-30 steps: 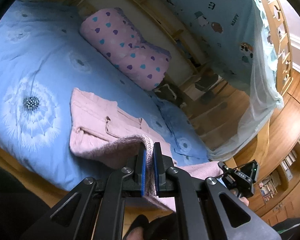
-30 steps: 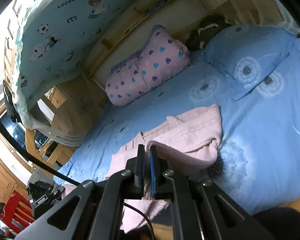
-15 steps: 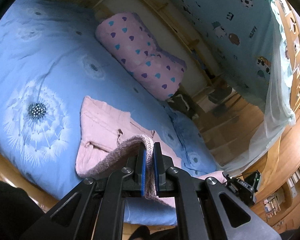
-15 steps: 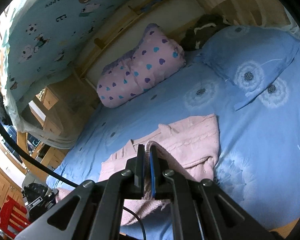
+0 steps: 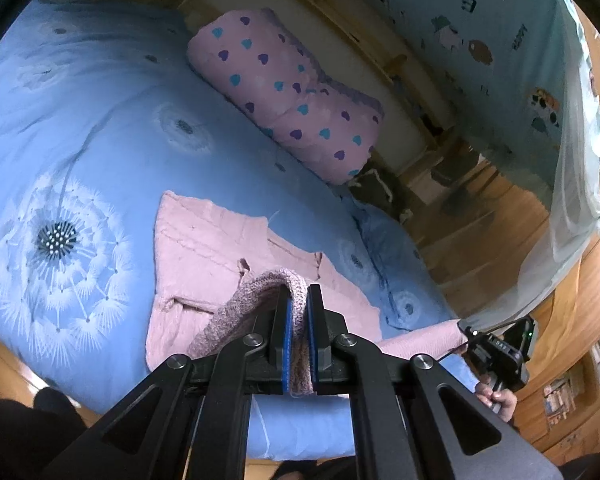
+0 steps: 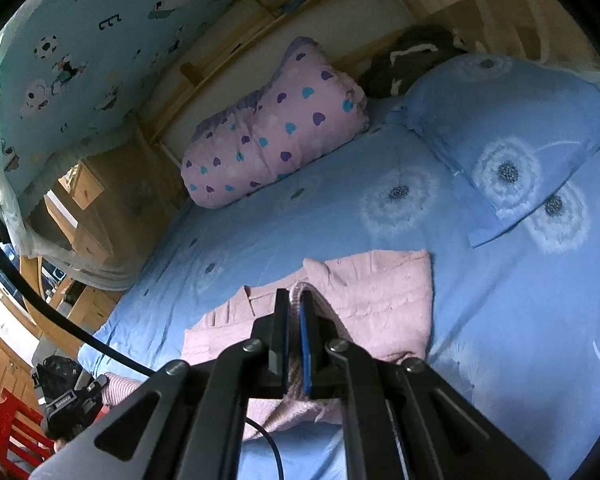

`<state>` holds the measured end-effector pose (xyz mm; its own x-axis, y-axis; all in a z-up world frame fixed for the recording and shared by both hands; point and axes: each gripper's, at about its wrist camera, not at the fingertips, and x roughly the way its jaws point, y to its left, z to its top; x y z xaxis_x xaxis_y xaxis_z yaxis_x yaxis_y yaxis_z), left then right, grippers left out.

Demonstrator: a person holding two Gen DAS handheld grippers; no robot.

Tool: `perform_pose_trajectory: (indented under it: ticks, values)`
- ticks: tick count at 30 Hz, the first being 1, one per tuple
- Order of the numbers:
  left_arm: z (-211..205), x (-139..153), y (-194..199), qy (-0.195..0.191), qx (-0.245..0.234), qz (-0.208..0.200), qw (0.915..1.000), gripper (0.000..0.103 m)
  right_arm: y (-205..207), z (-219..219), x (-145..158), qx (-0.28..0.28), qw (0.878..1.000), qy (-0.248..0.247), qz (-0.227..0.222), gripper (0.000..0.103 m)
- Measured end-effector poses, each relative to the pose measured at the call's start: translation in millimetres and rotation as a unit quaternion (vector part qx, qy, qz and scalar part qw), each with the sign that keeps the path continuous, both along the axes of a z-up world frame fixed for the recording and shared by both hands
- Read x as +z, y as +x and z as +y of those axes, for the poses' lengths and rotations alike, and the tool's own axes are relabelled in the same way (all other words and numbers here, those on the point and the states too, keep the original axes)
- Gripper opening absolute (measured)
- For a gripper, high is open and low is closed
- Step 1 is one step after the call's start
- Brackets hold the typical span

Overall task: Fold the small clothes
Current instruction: 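Lower the held hem onto the collar edge with both grippers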

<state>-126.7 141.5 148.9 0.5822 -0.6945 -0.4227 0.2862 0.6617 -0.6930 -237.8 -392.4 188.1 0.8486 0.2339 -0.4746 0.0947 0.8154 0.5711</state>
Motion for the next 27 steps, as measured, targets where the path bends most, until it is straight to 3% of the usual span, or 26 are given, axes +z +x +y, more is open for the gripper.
perform_pose_trajectory:
  ticks: [8, 16, 27]
  values:
    - [-17.1, 6.6, 18.2, 0.025, -0.015, -0.004, 0.9996, 0.000, 19.4, -11.2, -1.2, 0.000, 1.000, 0.001, 0.009, 0.004]
    - [-19.2, -7.7, 42.9, 0.011, -0.013, 0.031, 0.9994, 0.000, 42.6, -25.1, -13.0, -0.003, 1.000, 0.009, 0.025, 0.004]
    - [-39.9, 3.2, 84.5, 0.067, -0.016, 0.006, 0.9976, 0.000, 70.5, -43.8, -26.4, -0.004, 0.999, 0.013, 0.031, 0.004]
